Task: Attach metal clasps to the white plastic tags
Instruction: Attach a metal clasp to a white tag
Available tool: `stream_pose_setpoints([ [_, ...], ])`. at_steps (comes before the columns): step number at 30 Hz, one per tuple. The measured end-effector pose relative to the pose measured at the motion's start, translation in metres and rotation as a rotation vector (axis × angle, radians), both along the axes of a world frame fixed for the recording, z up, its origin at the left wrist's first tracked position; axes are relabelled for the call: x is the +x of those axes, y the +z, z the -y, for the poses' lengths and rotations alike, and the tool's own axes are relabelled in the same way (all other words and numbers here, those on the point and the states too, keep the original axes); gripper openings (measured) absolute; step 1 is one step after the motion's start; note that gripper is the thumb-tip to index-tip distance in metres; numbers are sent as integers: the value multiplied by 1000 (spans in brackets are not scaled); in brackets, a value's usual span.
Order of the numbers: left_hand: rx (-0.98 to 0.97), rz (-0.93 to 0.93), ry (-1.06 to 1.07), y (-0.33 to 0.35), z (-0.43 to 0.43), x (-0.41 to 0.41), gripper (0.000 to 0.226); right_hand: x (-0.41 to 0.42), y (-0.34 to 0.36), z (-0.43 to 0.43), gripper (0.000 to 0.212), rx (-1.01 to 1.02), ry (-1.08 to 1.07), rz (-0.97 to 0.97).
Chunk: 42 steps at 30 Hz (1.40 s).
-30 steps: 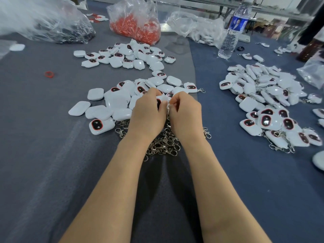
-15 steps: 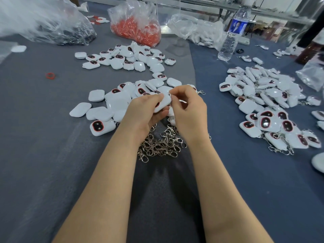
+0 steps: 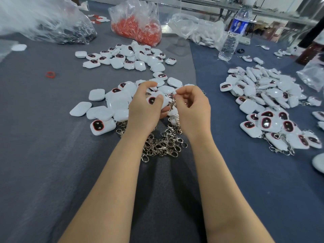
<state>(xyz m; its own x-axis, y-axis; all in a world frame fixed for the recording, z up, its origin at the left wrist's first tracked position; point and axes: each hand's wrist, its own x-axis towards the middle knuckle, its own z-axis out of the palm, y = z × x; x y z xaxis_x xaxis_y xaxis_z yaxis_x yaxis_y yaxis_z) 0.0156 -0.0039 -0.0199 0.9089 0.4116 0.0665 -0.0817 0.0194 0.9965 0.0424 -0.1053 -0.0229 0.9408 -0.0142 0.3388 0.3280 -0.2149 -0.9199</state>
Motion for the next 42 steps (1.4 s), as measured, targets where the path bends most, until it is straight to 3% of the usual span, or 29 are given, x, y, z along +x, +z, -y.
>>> stream_pose_setpoints([
  [4, 318, -2, -31, -2, 3, 2, 14, -1, 0, 1, 17, -57, 29, 21],
  [10, 564, 18, 70, -10, 1, 6, 3, -3, 0, -1, 15, -108, 49, 75],
  [28, 639, 93, 164, -10, 6, 4, 13, -3, -4, -9, 13, -76, -5, 23],
  [37, 625, 38, 149, -11, 6, 4, 8, -2, -8, -7, 20, -359, -92, 155],
  [42, 632, 16, 142, -10, 5, 4, 7, -2, -6, -7, 12, -204, -23, 46],
])
